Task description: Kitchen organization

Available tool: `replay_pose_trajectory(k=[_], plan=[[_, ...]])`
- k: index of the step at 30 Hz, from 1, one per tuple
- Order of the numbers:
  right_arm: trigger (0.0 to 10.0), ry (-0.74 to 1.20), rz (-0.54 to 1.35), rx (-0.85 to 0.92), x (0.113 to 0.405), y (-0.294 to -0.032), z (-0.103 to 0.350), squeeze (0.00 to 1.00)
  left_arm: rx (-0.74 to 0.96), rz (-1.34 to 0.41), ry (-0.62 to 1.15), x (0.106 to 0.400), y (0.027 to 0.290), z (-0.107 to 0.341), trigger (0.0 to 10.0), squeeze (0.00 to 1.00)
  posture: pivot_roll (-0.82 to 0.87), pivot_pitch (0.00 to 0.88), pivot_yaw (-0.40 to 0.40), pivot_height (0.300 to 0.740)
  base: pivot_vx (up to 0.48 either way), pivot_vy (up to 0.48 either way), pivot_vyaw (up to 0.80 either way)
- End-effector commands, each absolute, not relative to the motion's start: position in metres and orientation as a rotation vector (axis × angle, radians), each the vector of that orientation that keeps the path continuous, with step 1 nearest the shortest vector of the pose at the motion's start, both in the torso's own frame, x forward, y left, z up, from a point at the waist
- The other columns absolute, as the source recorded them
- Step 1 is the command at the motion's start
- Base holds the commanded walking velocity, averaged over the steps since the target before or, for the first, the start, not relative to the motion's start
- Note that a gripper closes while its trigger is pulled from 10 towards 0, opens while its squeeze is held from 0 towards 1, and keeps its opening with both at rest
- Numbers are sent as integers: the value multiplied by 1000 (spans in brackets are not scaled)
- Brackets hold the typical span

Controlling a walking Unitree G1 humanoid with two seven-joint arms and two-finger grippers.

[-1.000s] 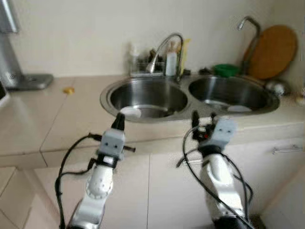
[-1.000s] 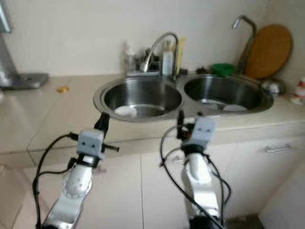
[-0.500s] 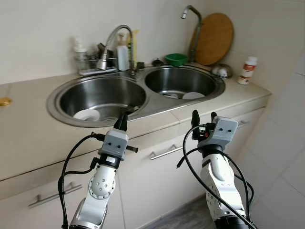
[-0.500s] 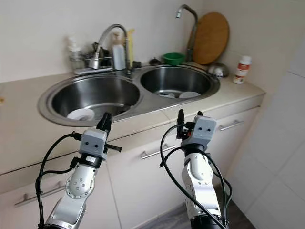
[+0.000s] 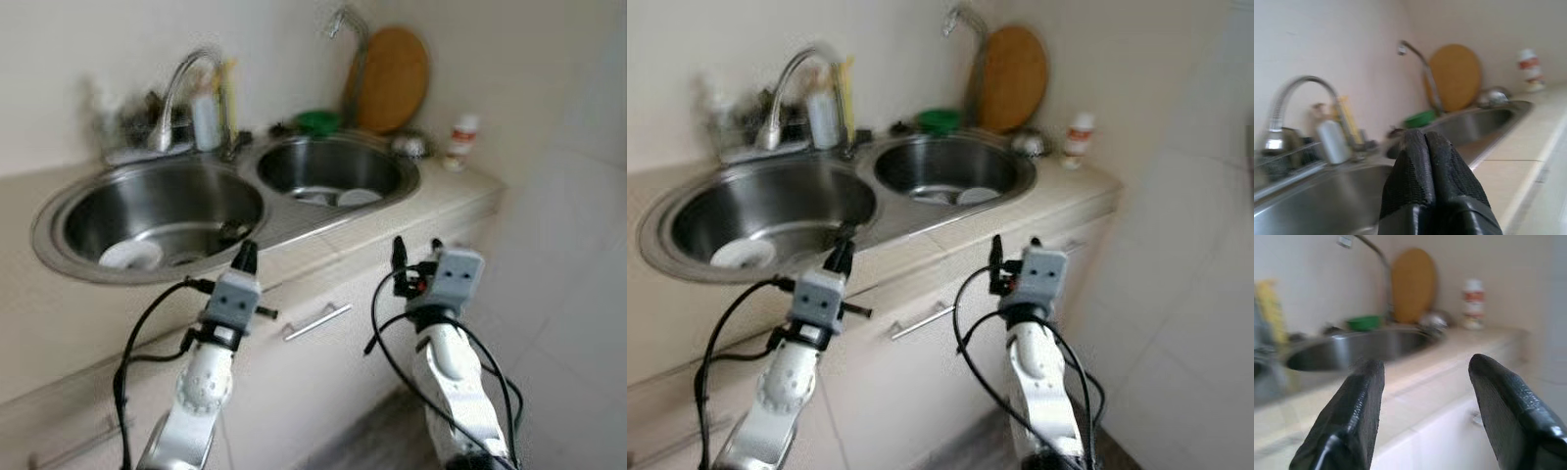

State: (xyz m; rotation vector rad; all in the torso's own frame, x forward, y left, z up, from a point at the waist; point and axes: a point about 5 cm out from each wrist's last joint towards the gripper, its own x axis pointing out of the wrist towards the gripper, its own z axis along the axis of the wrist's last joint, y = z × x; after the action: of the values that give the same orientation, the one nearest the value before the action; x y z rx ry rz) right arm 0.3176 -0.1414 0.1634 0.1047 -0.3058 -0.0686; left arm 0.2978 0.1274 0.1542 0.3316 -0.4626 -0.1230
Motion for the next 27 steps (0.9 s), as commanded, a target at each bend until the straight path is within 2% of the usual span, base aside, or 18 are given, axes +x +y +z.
replay_pose_trajectory(k=[1, 6, 14, 27], plan=[[10000, -305, -74, 97, 317, -141, 165, 0, 344, -139, -459, 298, 124, 154, 10000, 0, 31, 0, -4, 740, 0, 0, -781], [10000, -299, -75, 89, 318, -141, 164, 0, 347, -137, -453, 299, 124, 153, 10000, 0, 31, 0, -3, 740, 0, 0, -784], [10000, -291, -81, 78, 318, -142, 162, 0, 349, -124, -434, 300, 125, 151, 10000, 0, 31, 0, -5, 740, 0, -429, -782], [10000, -270, -97, 66, 319, -147, 159, 0, 335, -120, -442, 300, 125, 151, 10000, 0, 26, 0, -9, 740, 0, 0, -781]])
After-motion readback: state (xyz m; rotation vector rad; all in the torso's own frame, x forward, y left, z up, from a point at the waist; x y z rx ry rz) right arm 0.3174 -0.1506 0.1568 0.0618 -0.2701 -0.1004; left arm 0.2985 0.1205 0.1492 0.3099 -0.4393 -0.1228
